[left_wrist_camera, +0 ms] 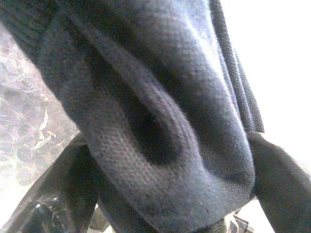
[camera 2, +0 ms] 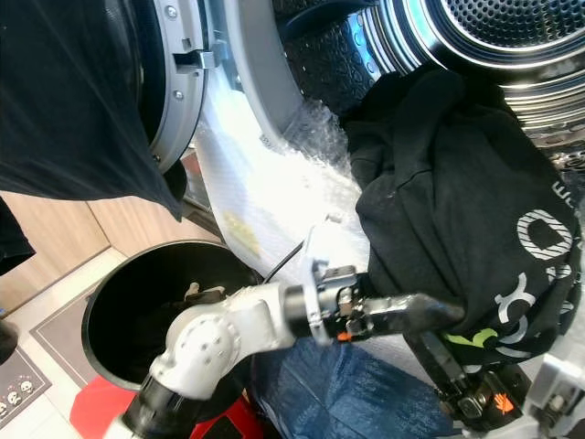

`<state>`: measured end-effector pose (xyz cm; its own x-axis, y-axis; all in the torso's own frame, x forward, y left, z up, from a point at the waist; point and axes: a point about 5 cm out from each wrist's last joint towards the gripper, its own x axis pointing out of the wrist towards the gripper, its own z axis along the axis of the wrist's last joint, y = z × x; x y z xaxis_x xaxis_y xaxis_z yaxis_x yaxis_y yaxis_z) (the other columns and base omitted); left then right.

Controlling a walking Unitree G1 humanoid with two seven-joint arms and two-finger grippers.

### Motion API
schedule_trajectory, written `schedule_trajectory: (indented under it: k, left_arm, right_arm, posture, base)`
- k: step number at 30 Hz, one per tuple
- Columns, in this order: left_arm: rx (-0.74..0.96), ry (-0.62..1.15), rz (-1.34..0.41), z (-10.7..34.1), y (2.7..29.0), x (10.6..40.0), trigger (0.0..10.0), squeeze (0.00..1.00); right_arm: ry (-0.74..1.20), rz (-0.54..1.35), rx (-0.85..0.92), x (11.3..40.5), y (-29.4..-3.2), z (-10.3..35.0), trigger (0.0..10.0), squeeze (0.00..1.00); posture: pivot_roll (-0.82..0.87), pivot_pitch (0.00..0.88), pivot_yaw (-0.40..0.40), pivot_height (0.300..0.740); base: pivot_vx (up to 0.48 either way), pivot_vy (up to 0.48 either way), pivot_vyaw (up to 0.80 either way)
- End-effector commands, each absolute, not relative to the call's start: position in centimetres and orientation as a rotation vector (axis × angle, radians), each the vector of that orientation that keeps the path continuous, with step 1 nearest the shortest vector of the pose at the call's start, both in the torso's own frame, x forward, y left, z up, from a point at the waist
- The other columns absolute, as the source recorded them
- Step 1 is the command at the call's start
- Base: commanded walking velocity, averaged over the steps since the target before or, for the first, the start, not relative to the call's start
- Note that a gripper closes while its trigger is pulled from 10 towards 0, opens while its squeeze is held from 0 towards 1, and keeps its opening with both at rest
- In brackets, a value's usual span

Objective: Clothes washing

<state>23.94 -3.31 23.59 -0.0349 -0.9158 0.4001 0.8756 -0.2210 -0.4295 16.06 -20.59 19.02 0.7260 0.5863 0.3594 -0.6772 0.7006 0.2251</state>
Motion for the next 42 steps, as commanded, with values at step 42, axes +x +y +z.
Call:
schedule_trajectory:
  k: [42]
  left_arm:
    - [-0.748, -0.101, -1.643, 27.5, -1.5, 23.9, 0.0, 0.0]
  right_arm:
    - [-0.22, 0.659, 0.387, 16.8, -20.1, 17.6, 10.0, 1.0]
  posture:
    - [0.05, 0.111, 0.017, 0.74]
  base:
    - [0.0, 0.0, 0.0]
